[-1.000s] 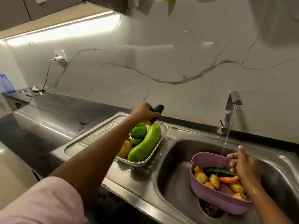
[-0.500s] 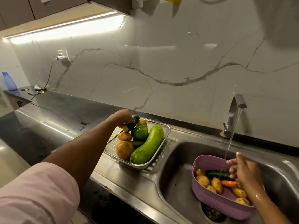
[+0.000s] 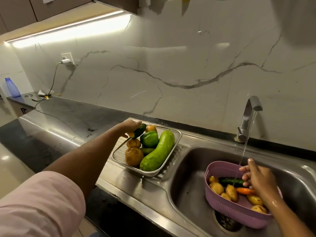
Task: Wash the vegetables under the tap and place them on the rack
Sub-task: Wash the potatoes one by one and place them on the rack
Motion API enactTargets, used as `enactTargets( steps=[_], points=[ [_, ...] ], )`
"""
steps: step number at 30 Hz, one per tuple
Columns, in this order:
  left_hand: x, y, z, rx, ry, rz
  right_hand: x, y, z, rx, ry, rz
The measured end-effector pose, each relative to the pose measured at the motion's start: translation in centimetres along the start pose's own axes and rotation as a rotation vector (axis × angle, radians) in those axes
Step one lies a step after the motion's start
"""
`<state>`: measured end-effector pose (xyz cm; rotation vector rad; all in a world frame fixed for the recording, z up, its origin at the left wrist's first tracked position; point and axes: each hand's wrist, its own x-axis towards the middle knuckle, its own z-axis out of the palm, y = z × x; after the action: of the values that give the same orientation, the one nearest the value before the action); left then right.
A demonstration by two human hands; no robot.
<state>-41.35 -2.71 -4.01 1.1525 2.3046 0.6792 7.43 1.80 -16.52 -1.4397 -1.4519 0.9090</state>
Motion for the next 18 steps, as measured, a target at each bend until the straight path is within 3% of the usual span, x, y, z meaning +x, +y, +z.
enactTargets(
  steps=[5,11,14,18],
  points=[
    [-0.3,0.6,0.7,0.032,0.097,0.093,0.1,0.1,0.0,-0.003,0.004,-0.002],
    [-3.1,5.4,2.7,0.16,0.375,0.445,-0.2,0.0,-0.4,-0.051,-0.001,0.004],
    [-5.6,9.3,5.7,0.177,0.377,0.617,-0.3,0.0,-0.7,-0.083,0.003,-0.005],
    [-9.7,14.2,11.5,0.1,0.186,0.743,0.1,0.4,-1.0,-0.087,0.039,0.019]
  ],
)
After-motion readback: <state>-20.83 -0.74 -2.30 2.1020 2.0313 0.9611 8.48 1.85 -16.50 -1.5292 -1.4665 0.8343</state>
